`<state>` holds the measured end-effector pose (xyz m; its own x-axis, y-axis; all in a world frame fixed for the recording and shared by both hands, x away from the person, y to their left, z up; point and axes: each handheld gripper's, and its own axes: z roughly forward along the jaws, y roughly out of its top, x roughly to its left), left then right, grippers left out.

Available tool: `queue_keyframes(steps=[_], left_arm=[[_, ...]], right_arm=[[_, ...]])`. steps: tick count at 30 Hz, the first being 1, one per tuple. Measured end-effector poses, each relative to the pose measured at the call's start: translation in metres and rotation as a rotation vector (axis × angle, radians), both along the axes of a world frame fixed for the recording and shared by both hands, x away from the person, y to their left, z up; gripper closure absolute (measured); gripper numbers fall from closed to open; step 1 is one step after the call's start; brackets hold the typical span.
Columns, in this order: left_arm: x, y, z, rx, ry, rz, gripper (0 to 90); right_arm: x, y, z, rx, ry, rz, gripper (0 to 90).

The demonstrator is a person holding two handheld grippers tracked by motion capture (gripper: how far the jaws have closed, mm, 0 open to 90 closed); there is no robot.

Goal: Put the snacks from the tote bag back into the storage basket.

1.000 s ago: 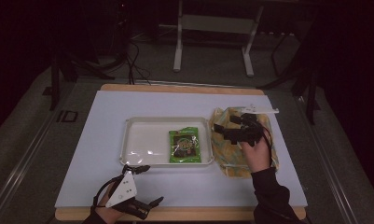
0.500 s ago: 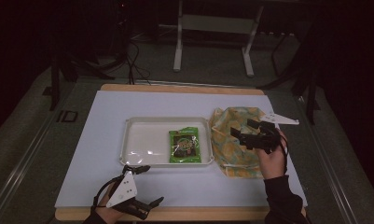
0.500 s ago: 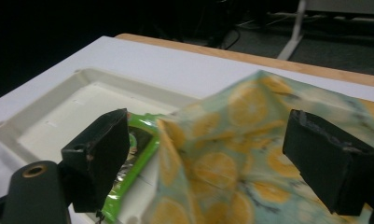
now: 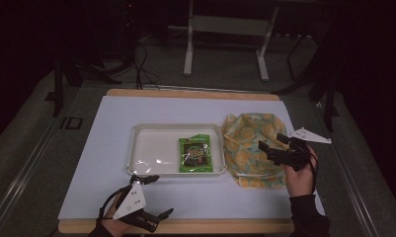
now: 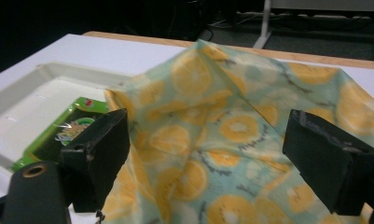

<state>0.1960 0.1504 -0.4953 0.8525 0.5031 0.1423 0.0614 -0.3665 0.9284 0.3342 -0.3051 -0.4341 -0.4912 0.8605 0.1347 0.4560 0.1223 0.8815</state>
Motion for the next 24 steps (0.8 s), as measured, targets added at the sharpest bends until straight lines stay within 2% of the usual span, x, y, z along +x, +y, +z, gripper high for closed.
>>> queue_keyframes(steps=[10,24], left_arm=[[0.0,0.0,-0.001,0.002,0.002,-0.001,1.3],[0.001,-0.001,-0.002,0.009,0.009,0.001,1.3]], right_arm=[[-0.014,-0.02,-0.012,-0.016,-0.037,-0.085,14.5],[-0.029,-0.033,-0.026,-0.053,-0.031,-0.111,14.5]])
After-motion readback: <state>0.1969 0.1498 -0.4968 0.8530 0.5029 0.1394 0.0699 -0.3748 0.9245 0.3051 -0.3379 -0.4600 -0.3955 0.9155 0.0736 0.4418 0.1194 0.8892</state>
